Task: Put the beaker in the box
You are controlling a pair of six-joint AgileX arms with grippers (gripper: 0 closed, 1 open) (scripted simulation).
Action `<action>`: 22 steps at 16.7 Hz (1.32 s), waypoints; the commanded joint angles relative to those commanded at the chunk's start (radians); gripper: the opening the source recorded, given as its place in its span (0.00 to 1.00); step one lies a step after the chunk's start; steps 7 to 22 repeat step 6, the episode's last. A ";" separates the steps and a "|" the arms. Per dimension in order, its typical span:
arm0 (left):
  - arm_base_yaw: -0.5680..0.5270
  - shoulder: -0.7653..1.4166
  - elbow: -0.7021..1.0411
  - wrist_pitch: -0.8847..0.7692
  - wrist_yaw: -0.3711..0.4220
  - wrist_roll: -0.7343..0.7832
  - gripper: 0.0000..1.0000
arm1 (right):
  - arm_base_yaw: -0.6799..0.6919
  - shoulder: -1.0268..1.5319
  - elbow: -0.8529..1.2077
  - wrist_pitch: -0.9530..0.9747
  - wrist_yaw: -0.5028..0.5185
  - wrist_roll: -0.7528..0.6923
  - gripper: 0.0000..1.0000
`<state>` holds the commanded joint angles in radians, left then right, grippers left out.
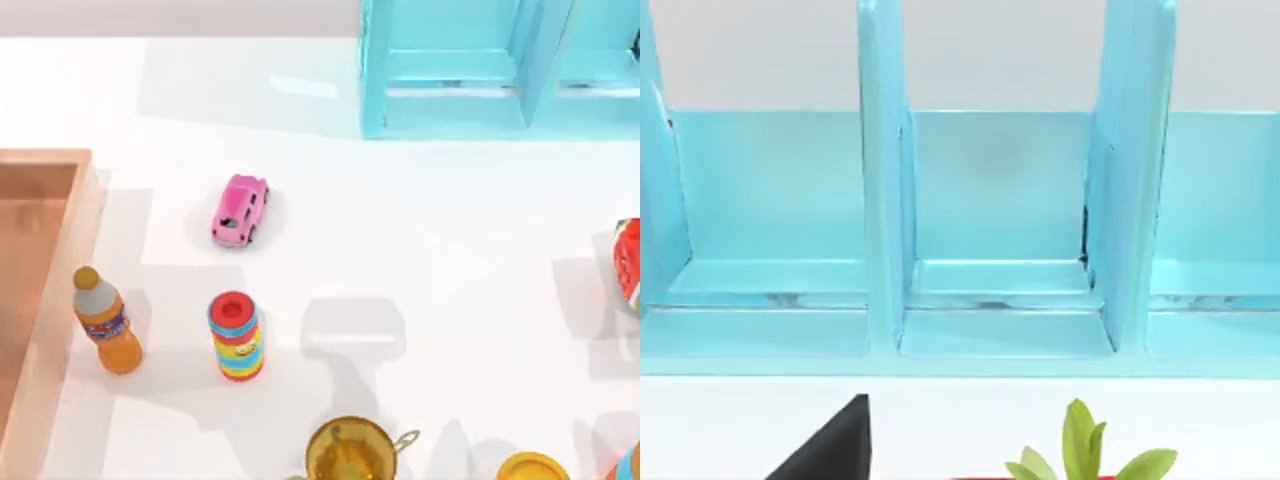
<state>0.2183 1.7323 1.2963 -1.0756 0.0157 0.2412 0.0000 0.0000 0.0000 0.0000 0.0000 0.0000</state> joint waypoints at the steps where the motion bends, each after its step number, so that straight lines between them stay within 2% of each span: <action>1: 0.000 0.000 0.000 0.000 0.000 0.000 1.00 | 0.000 0.000 0.000 0.000 0.000 0.000 1.00; 22: 0.000 0.000 0.000 0.000 0.000 0.000 1.00 | 0.000 0.000 0.000 0.000 0.000 0.000 1.00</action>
